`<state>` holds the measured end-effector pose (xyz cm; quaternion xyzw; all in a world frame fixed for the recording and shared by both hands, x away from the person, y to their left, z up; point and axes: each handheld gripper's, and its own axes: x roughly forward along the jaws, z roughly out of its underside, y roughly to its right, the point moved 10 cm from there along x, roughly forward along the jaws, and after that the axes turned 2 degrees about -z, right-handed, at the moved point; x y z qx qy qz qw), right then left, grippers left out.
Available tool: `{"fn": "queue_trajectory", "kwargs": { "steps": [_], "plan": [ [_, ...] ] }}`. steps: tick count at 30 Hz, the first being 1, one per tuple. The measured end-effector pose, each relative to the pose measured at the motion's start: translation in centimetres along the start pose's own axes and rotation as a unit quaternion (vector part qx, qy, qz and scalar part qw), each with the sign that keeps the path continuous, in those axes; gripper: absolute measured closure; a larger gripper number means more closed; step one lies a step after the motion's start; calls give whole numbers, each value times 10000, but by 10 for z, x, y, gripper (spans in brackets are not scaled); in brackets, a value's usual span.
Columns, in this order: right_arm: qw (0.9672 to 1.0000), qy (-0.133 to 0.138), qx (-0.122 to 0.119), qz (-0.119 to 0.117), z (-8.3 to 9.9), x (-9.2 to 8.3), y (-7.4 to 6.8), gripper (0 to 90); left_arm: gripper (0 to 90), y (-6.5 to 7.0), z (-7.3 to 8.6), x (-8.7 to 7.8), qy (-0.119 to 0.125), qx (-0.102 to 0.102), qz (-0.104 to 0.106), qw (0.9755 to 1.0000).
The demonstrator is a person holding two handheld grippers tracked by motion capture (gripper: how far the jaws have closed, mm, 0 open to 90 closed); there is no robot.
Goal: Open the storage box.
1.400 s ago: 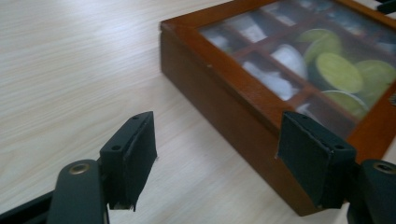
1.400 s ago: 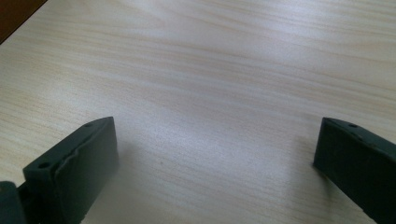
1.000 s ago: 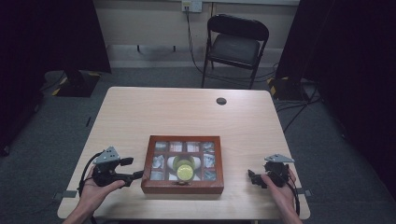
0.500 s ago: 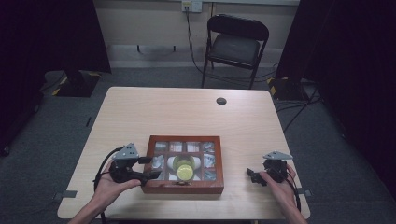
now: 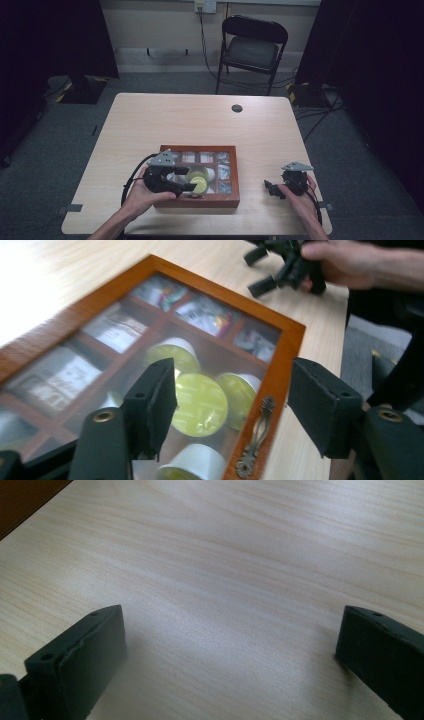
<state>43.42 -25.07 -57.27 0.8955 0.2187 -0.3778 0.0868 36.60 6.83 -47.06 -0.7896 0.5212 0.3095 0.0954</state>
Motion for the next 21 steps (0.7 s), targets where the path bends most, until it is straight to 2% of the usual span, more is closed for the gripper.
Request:
{"fn": "queue_trajectory", "kwargs": {
  "steps": [9,10,11,12,16,20,21],
  "plan": [
    [10000,-13,2,6,0,0,0,0,455,9,18,11,-300,89,320,9990],
    [10000,-14,4,5,0,0,0,0,488,10,19,12,-348,127,317,9988],
    [10000,-16,4,6,0,0,0,0,560,14,20,14,-357,153,389,9985],
    [10000,-13,1,6,0,0,0,0,576,16,20,15,-351,150,443,9983],
    [10000,-14,5,5,0,0,0,0,689,19,19,17,-346,230,490,9979],
    [10000,-14,5,5,0,0,0,0,713,20,20,18,-330,331,492,9977],
    [10000,-16,5,6,0,0,0,0,733,19,22,20,-392,368,479,9974]
  ]
}}
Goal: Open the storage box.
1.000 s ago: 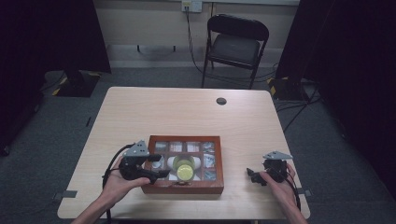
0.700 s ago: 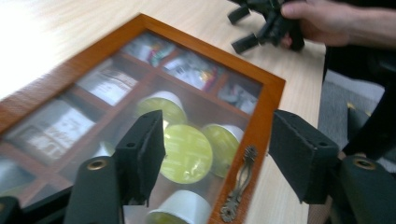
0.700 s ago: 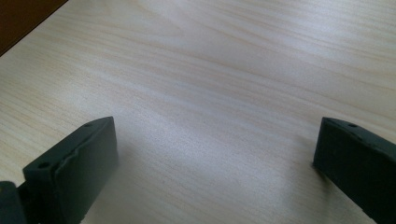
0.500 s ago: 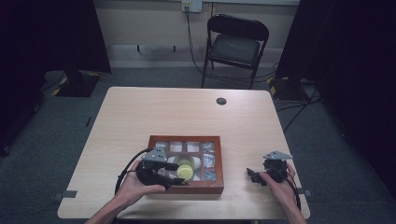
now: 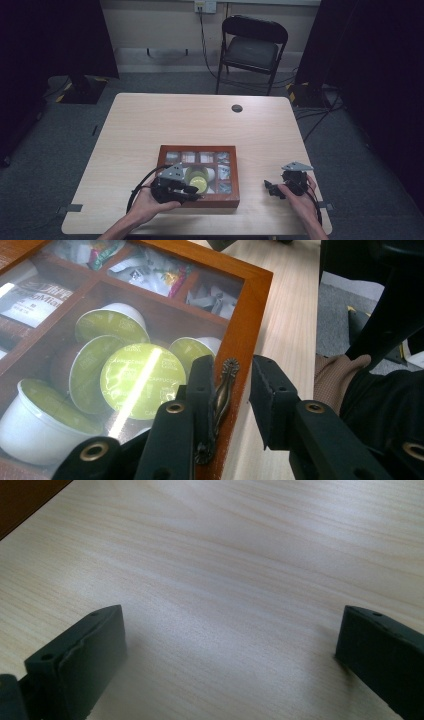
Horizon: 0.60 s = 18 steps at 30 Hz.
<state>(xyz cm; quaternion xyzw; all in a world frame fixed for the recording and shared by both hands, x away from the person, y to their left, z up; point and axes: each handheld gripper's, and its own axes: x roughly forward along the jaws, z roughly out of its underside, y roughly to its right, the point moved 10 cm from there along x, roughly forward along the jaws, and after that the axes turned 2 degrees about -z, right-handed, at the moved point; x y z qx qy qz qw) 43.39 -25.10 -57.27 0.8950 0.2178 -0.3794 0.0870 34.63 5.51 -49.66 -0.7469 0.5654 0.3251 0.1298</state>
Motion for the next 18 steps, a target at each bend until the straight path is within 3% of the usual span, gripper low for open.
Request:
{"fn": "queue_trajectory", "kwargs": {
  "steps": [3,11,14,15,18],
  "plan": [
    [10000,1,-3,0,0,0,0,0,731,-1,4,4,-53,135,-80,9999],
    [10000,3,-2,-1,0,0,0,0,788,-3,5,4,37,129,-221,9997],
    [10000,4,-3,-1,0,0,0,0,788,-1,5,4,49,234,-285,9993],
    [10000,2,-3,0,0,0,0,0,788,-1,5,4,49,380,-307,9988],
    [10000,3,-2,-1,0,0,0,0,793,-1,5,5,-8,423,-355,9985]
  ]
}}
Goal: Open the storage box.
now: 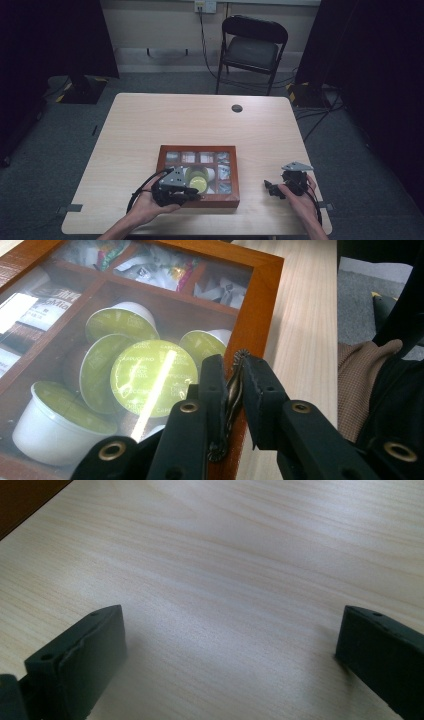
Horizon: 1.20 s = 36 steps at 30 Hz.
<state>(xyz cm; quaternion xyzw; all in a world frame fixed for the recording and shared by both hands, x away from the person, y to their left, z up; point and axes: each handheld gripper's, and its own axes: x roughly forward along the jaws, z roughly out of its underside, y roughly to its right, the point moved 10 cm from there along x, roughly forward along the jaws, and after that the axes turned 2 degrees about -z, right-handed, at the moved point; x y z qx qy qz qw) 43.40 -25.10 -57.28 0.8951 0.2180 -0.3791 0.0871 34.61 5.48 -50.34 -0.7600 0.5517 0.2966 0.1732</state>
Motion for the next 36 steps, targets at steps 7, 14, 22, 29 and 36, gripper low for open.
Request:
{"fn": "queue_trajectory", "kwargs": {
  "steps": [7,14,22,29,36],
  "plan": [
    [10000,-1,1,0,0,0,0,0,805,-1,-1,0,-76,-117,175,9998],
    [10000,-2,2,0,0,0,0,0,804,-2,-2,-1,-45,-383,246,9990],
    [10000,-2,0,1,0,0,0,0,805,-2,-4,-2,-46,-376,267,9989],
    [10000,0,-1,0,0,0,0,0,805,-3,-11,-6,-15,-480,271,9985],
    [10000,-1,6,1,0,0,0,0,807,-5,-17,-10,116,-563,407,9975]
  ]
}}
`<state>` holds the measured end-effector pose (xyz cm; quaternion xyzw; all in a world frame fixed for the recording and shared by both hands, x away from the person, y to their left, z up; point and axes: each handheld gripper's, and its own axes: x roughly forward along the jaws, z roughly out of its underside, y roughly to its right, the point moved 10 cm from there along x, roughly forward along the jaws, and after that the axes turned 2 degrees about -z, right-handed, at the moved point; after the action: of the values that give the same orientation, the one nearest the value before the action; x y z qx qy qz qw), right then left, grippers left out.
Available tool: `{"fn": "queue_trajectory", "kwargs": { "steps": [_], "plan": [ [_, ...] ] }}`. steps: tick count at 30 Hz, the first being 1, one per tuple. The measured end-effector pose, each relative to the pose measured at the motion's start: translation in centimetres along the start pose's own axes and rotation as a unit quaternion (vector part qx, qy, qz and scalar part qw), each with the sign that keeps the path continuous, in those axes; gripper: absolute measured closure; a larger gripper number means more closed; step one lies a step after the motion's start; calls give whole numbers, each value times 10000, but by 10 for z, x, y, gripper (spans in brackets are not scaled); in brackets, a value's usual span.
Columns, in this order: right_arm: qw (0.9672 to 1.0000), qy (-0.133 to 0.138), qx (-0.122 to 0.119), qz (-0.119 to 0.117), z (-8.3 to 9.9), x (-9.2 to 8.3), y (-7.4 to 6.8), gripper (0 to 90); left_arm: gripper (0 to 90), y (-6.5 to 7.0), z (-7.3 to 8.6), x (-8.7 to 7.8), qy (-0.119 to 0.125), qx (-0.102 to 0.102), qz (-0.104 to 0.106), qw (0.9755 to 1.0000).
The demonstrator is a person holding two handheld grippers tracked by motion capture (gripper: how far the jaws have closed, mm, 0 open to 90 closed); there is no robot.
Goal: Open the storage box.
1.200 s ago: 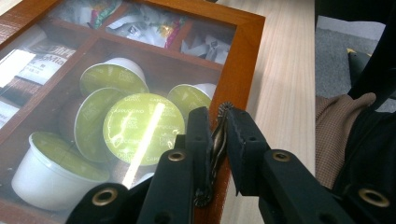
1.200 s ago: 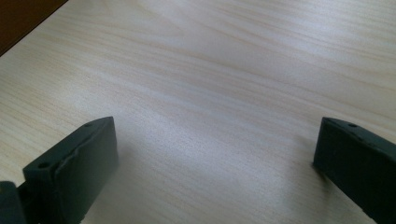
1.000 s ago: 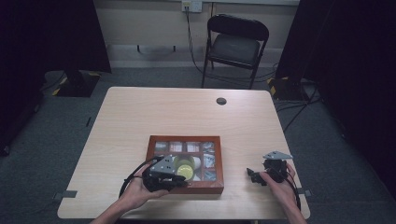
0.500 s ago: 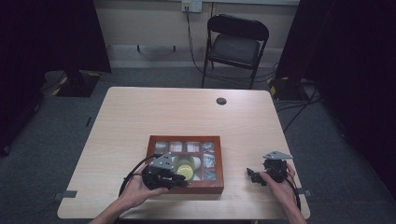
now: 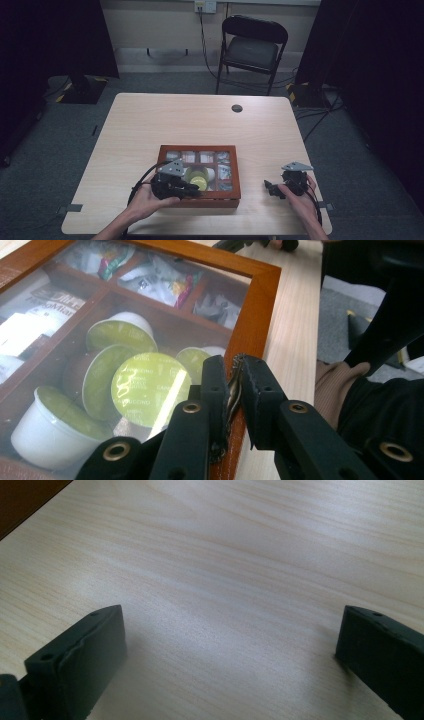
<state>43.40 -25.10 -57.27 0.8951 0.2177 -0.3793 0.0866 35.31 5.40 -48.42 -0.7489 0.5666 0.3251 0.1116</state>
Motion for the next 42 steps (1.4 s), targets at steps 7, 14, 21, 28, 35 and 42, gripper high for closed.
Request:
{"fn": "queue_trajectory", "kwargs": {
  "steps": [7,14,21,28,35,42],
  "plan": [
    [10000,0,0,0,0,0,0,0,808,-1,-5,-4,86,-84,84,9999],
    [10000,-1,-4,0,0,0,0,0,809,-2,-13,-10,141,-64,117,9998],
    [10000,-2,-5,0,0,0,0,0,810,-5,-25,-19,324,-157,236,9991],
    [10000,-2,-4,0,0,0,0,0,810,-6,-25,-18,184,-252,330,9990],
    [10000,0,-1,0,0,0,0,0,809,-8,-36,-26,279,-373,290,9985],
    [10000,0,0,0,0,0,0,0,809,-11,-44,-30,269,-438,265,9983]
  ]
}}
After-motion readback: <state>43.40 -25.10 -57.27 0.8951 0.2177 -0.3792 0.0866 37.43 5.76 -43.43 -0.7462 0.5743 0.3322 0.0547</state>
